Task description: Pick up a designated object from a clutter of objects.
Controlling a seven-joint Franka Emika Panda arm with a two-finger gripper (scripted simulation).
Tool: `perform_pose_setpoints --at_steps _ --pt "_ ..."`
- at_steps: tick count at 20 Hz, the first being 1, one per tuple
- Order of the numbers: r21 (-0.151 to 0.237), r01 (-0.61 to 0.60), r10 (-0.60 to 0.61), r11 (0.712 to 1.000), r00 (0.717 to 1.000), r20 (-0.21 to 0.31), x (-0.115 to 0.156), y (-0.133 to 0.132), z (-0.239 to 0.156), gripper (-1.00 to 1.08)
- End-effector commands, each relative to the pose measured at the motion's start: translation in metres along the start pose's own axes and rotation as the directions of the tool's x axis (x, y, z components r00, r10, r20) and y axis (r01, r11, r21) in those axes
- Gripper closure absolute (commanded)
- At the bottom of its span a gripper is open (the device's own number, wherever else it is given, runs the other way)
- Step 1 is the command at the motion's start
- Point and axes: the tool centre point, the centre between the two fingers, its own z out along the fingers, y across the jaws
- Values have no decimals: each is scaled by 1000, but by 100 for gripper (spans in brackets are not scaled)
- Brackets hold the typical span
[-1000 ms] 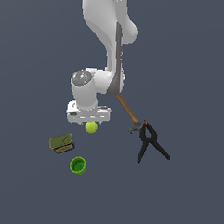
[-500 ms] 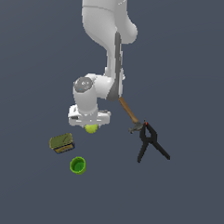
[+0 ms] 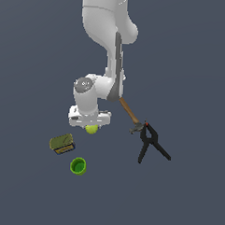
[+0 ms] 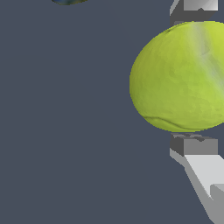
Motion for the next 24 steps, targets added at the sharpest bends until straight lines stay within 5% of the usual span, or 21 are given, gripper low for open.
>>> perform_pose_setpoints --at_steps 1,12,24 --pt "0 0 0 1000 1000 0 0 0 0 108" --pt "0 0 0 1000 1000 0 -3 -32 -27 108" --pt "-4 0 0 1000 1000 0 -11 -126 -111 108"
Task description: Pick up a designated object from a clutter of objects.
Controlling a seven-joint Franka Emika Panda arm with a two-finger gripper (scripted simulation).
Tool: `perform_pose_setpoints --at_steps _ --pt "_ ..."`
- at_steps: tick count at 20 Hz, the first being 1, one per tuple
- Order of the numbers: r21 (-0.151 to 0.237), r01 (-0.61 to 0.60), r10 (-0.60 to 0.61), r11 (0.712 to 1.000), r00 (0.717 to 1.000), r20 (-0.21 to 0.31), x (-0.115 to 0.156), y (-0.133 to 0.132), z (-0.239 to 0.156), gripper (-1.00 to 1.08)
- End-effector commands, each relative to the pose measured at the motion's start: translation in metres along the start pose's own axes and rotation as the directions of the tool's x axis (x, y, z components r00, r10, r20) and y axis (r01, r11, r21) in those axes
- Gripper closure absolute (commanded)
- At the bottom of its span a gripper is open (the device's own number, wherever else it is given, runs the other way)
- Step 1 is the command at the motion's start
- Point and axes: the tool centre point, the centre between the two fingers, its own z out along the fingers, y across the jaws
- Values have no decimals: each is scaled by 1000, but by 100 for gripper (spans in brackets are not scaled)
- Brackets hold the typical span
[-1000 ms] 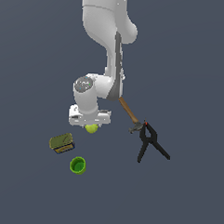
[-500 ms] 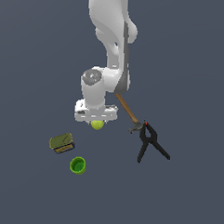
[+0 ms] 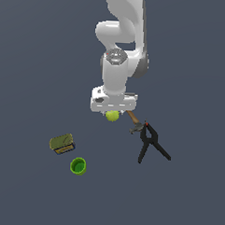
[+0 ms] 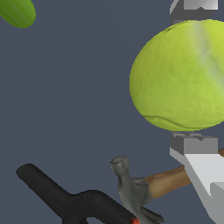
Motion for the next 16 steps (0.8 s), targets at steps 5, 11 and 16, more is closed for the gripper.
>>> perform_pose_setpoints --at_steps 5,11,16 --pt "-3 0 0 1000 1000 -1 -5 -62 -56 108" --pt "-4 0 0 1000 1000 -1 -9 -119 -107 108" --pt "-2 1 -1 1000 1000 -1 -11 -165 -148 108"
